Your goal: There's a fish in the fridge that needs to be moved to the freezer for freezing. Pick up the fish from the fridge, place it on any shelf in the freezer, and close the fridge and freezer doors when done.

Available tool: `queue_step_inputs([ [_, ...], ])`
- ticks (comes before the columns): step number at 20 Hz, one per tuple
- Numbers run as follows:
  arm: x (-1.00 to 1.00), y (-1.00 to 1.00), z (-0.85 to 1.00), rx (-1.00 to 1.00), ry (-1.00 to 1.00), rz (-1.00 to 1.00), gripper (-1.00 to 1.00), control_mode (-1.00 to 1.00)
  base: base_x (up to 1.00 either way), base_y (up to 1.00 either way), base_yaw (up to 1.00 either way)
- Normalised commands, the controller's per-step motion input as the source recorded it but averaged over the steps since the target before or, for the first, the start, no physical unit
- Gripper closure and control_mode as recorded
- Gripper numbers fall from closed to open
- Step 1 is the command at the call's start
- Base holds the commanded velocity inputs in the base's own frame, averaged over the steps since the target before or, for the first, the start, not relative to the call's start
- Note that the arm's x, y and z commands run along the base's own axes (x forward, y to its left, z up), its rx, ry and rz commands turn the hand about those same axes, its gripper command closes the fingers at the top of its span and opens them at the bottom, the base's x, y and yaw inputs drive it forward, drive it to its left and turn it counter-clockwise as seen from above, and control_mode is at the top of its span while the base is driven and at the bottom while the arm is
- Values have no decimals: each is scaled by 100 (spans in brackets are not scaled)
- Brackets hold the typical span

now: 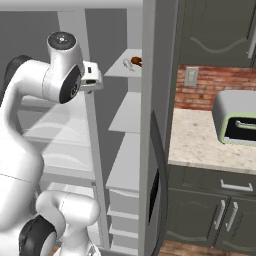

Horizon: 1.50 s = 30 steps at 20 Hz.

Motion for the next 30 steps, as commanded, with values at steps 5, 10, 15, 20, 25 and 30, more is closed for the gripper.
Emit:
queue_step_inputs([
  [5,-26,8,-14,-8,3,-1,-100,-100,0,0,0],
  [10,-42,0,-27,-3,1,0,-100,-100,0,0,0],
  [15,-33,0,-38,-1,7,0,-100,-100,0,0,0],
  [20,-25,2,-30,0,4,-1,-100,-100,0,0,0],
  [25,-11,11,-17,0,2,0,-100,-100,0,0,0],
  [30,-20,6,0,0,0,0,-100,-100,0,0,0],
])
